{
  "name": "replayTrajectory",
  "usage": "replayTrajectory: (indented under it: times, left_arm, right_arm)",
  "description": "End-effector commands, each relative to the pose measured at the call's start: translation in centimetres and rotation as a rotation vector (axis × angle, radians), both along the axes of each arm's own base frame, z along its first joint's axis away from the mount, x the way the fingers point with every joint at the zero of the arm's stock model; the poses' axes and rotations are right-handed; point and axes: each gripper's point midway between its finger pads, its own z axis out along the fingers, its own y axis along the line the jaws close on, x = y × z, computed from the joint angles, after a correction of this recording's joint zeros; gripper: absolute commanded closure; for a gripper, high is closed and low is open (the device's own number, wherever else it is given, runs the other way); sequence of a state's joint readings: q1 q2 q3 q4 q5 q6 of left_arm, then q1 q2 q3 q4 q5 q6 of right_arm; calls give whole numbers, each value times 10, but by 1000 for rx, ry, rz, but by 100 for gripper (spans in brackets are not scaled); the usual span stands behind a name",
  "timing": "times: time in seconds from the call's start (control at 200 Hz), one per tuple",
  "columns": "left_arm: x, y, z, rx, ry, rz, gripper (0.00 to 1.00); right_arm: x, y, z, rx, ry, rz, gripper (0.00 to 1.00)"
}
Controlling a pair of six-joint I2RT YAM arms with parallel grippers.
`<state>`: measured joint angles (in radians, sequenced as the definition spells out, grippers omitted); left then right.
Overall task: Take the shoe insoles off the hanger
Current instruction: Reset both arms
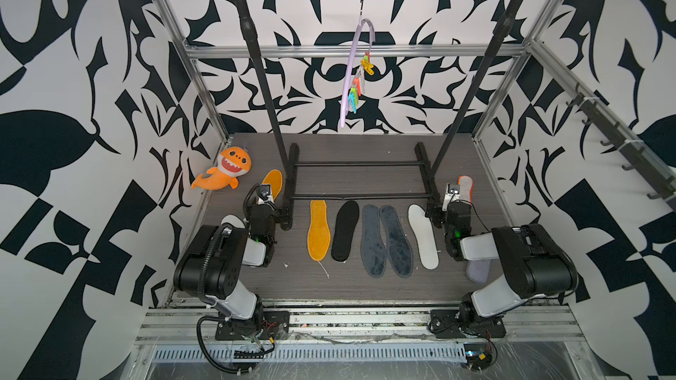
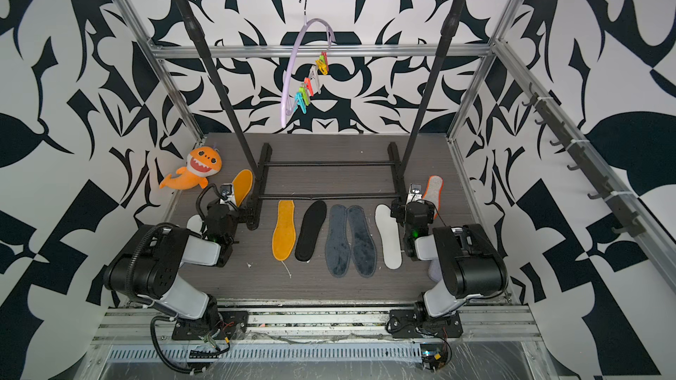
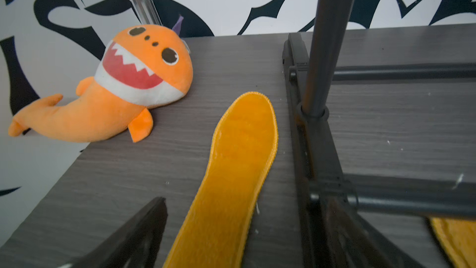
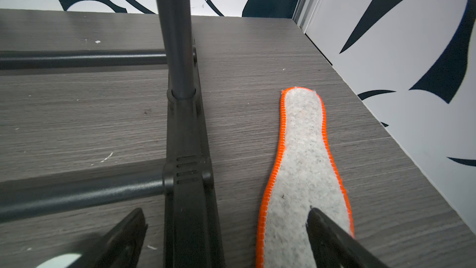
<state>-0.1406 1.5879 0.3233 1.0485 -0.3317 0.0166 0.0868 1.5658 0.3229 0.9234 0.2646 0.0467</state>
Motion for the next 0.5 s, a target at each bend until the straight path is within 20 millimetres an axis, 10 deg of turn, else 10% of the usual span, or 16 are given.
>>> replayTrajectory:
  times: [0.0, 0.495]
  left_arm:
    - [4, 2, -2, -17, 37, 3, 1]
    - [5, 8, -2, -43, 29, 7, 1]
  right_arm:
    - [8, 8, 14, -3, -43, 50, 0]
    - [9, 7, 13, -9, -32, 44, 0]
